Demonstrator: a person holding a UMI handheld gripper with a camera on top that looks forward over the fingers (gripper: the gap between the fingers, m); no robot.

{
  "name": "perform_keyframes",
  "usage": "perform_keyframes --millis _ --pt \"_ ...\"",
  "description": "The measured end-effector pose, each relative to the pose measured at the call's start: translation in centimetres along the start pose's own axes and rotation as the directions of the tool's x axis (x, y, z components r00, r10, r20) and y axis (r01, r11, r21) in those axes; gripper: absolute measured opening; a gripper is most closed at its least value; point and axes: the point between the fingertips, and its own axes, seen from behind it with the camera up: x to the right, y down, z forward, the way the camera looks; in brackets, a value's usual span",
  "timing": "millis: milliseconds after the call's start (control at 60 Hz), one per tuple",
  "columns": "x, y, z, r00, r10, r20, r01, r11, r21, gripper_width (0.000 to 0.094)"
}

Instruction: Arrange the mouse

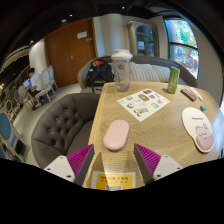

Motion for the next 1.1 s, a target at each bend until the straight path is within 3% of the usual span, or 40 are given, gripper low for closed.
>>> perform_keyframes --millis 133,350,517,767,850,917,1017,1100 --pt "-0.5 0.4 2.5 0.999 0.025 0.028 -0.024 0.999 -0.031 0.0816" --pt "-1.0 -2.1 5.3 0.999 -0.023 0.035 0.023 1.0 0.014 0.0756" --pt "-1.0 -3.2 6.9 0.997 -0.058 0.042 0.058 0.998 0.017 0.0525" --pt "-0.4 -3.1 6.9 0.998 -0.036 0.058 0.038 0.999 -0.033 0.0403" --pt "-1.1 -3.4 6.2 0.994 -0.017 0.105 0.025 0.997 -0.069 0.0383" --pt "-1.0 -6.5 4.4 0.992 -0.008 0.129 0.011 1.0 -0.019 0.0383" --pt "2.0 -14.4 0.0 0.991 -0.041 0.129 0.024 0.991 0.132 0.0383" --pt "8.5 -20.3 -4.0 0.996 -0.052 0.067 0.034 0.969 0.245 0.0382"
